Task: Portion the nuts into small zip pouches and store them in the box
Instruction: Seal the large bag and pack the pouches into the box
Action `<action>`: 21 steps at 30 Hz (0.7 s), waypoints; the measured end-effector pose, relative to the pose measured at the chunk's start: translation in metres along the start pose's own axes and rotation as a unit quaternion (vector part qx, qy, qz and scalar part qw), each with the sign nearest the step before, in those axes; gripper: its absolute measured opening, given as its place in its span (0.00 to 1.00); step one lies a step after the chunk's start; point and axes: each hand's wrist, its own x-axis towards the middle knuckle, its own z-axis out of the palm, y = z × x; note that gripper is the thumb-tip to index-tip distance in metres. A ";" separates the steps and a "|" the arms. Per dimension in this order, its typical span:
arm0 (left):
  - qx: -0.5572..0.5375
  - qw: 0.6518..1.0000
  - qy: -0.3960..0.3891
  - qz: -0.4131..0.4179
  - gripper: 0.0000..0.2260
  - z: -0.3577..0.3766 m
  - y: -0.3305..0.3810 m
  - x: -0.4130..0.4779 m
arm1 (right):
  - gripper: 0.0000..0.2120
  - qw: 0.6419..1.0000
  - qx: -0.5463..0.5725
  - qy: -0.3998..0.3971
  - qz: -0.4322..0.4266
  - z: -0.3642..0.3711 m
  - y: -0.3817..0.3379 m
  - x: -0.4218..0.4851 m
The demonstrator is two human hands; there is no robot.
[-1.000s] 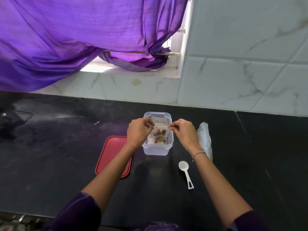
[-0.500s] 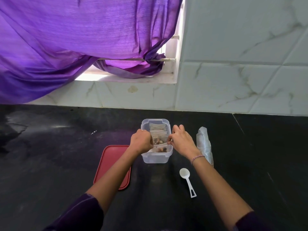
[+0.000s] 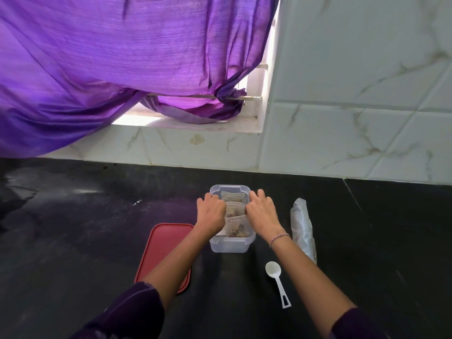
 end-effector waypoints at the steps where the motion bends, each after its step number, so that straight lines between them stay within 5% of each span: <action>1: -0.003 1.000 0.004 -0.001 0.09 0.000 -0.002 0.001 | 0.13 1.000 0.010 0.008 0.005 0.001 0.001 -0.001; 12: -0.102 0.988 0.101 -0.056 0.16 -0.013 -0.023 -0.040 | 0.16 0.957 0.254 0.139 0.034 -0.003 -0.042 -0.026; 21: -0.094 0.981 0.085 -0.150 0.22 0.004 -0.078 -0.095 | 0.22 0.950 0.267 0.149 -0.062 -0.004 -0.126 -0.049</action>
